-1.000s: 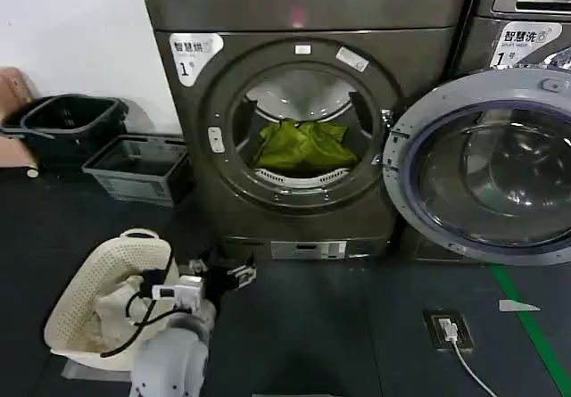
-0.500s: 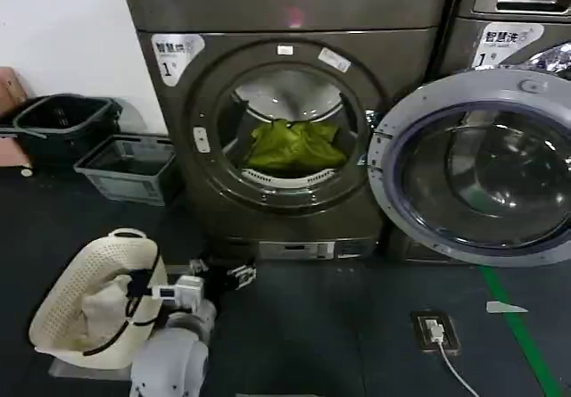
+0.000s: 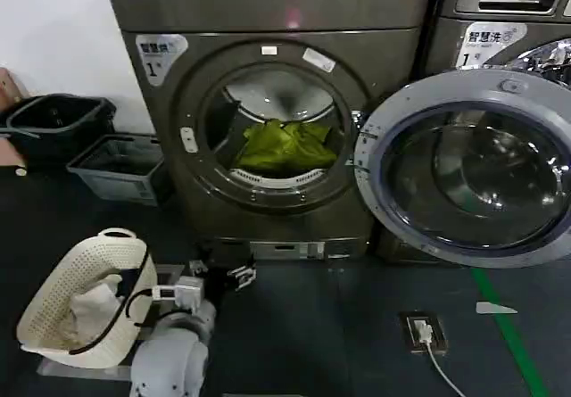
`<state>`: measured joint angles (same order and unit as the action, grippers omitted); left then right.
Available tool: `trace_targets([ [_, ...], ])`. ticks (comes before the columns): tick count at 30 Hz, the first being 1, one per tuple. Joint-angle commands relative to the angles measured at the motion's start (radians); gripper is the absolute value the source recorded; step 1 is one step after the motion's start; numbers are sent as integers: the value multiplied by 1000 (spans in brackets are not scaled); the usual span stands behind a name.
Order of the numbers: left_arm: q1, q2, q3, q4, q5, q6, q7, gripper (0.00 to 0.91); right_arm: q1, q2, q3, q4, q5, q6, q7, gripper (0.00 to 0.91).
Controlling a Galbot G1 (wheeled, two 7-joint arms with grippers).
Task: Grasp the clothes from the dryer.
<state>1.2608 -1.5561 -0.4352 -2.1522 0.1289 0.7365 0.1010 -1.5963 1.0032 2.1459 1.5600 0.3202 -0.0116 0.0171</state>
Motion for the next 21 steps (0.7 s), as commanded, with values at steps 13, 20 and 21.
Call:
trace_targets([
  [13, -3, 2, 2, -6, -1, 49, -1, 907, -2, 24, 12, 12, 48, 10, 40, 907],
  [20, -4, -1, 5, -3, 1, 49, -2, 907, -2, 23, 16, 13, 55, 11, 41, 907],
  [21, -4, -1, 4, -3, 1, 49, -2, 907, -2, 23, 17, 13, 55, 11, 41, 907],
])
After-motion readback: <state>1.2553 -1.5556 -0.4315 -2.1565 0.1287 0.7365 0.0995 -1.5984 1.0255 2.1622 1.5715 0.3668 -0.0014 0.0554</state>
